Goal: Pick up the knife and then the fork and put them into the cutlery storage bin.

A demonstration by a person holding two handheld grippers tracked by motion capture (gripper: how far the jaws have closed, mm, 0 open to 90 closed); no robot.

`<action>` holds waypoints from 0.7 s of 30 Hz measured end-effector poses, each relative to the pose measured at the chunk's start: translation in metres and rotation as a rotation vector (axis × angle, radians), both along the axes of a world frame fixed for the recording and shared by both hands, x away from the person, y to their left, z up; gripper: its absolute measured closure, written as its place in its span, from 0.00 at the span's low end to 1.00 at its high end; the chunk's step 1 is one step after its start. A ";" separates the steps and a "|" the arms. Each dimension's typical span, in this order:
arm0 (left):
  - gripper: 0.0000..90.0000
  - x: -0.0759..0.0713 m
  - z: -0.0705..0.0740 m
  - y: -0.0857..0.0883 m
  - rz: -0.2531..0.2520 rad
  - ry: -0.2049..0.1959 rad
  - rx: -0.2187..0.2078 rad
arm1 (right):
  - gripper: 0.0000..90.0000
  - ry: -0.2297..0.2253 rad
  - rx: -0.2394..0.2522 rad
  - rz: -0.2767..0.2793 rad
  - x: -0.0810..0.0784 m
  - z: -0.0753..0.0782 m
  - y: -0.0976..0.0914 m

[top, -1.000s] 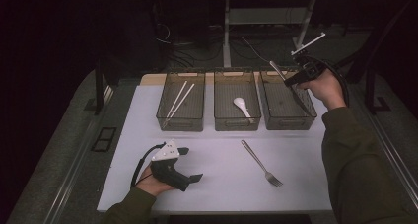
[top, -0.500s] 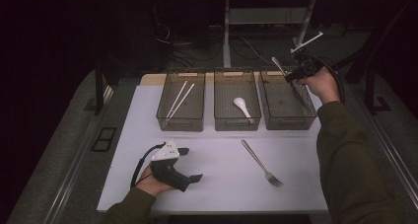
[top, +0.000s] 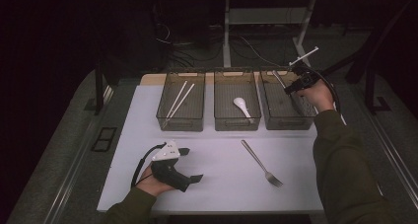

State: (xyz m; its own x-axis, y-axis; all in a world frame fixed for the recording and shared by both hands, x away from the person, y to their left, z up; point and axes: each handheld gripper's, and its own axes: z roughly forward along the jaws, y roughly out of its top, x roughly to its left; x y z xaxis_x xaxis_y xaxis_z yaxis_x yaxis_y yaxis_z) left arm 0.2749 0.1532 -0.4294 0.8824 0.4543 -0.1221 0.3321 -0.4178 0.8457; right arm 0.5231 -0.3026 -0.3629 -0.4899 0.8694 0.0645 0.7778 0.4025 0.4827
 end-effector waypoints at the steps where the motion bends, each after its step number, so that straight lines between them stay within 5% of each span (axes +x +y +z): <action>1: 0.00 0.000 0.000 0.000 0.000 0.000 0.000 | 0.88 0.006 -0.007 -0.002 0.000 -0.003 0.001; 3: 0.00 0.000 0.000 0.000 -0.001 0.000 0.000 | 0.88 0.012 -0.009 0.000 0.000 -0.010 0.001; 4: 0.00 0.000 0.000 0.000 0.000 0.000 0.000 | 0.96 0.005 0.002 -0.003 -0.001 -0.011 0.002; 6: 0.00 0.000 0.000 0.000 -0.001 0.000 0.001 | 0.92 -0.009 0.035 -0.012 -0.002 -0.013 0.000; 9: 0.00 0.000 0.000 -0.001 -0.002 -0.002 0.001 | 0.90 -0.009 0.019 -0.011 -0.003 -0.012 0.000; 14: 0.00 0.000 0.000 -0.001 0.000 0.000 0.002 | 0.75 -0.043 0.054 -0.013 -0.008 -0.003 -0.002; 21: 0.00 0.000 0.000 -0.001 0.002 -0.001 0.003 | 0.54 -0.084 0.175 0.000 -0.024 0.005 -0.004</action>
